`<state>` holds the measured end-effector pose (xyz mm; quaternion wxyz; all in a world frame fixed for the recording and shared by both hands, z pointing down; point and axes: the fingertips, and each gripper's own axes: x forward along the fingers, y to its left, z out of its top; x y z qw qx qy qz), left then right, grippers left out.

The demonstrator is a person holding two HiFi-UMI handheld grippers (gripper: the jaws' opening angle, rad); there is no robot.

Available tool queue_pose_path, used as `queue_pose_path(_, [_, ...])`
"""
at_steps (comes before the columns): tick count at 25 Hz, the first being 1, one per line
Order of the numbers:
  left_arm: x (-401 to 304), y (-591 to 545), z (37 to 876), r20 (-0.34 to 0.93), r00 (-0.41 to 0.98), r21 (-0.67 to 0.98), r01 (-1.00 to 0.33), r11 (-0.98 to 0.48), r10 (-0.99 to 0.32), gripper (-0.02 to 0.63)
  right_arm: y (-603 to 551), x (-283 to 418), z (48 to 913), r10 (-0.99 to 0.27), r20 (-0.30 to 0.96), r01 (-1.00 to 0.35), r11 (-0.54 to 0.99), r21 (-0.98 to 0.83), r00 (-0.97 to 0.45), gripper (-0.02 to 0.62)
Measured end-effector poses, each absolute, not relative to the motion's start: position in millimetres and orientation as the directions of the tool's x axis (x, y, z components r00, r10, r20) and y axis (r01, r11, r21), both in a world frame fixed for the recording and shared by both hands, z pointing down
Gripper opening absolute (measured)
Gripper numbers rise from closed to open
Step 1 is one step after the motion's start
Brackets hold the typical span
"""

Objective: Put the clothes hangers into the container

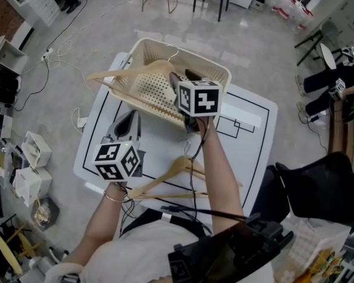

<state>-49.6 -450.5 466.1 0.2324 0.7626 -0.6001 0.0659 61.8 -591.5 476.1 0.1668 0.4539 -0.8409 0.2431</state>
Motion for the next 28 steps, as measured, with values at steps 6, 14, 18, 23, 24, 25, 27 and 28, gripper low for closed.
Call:
queue_pose_path(6, [-59,-423,438,0.314,0.308,0.297,-0.930,-0.216,-0.898,0.000,-548,62,444,-0.741,0.463,-0.873,0.441,-0.210,-0.486,0.195])
queue_pose_path(14, [-60,-380,419,0.260,0.356,0.323,-0.908,-0.267,-0.897,0.000,-474,82,429,-0.811,0.450,-0.927,0.342,-0.154,-0.374,0.187])
queue_pose_path(18, [-63,-357,410,0.238,0.384,0.317,-0.899,-0.303,-0.892,0.000,-438,85,419,-0.856,0.419,-0.953,0.280,-0.117,-0.303,0.113])
queue_pose_path(23, [-63,-324,400,0.225,0.409,0.290,-0.895,-0.340,-0.885,0.000,-391,91,411,-0.893,0.380,-0.970,0.217,-0.107,-0.242,0.066])
queue_pose_path(24, [-64,-319,398,0.222,0.411,0.286,-0.894,-0.344,-0.884,0.000,-382,93,410,-0.898,0.370,-0.971,0.207,-0.118,-0.237,0.057])
queue_pose_path(25, [-64,-313,397,0.218,0.415,0.285,-0.893,-0.349,-0.883,0.000,-374,94,409,-0.906,0.356,-0.972,0.198,-0.127,-0.231,0.047])
queue_pose_path(27, [-64,-303,394,0.210,0.427,0.293,-0.886,-0.360,-0.880,0.000,-357,98,405,-0.923,0.324,-0.976,0.178,-0.123,-0.209,0.026])
queue_pose_path(28, [-64,-298,394,0.207,0.433,0.298,-0.882,-0.365,-0.877,0.000,-349,100,403,-0.931,0.313,-0.981,0.165,-0.107,-0.190,0.020])
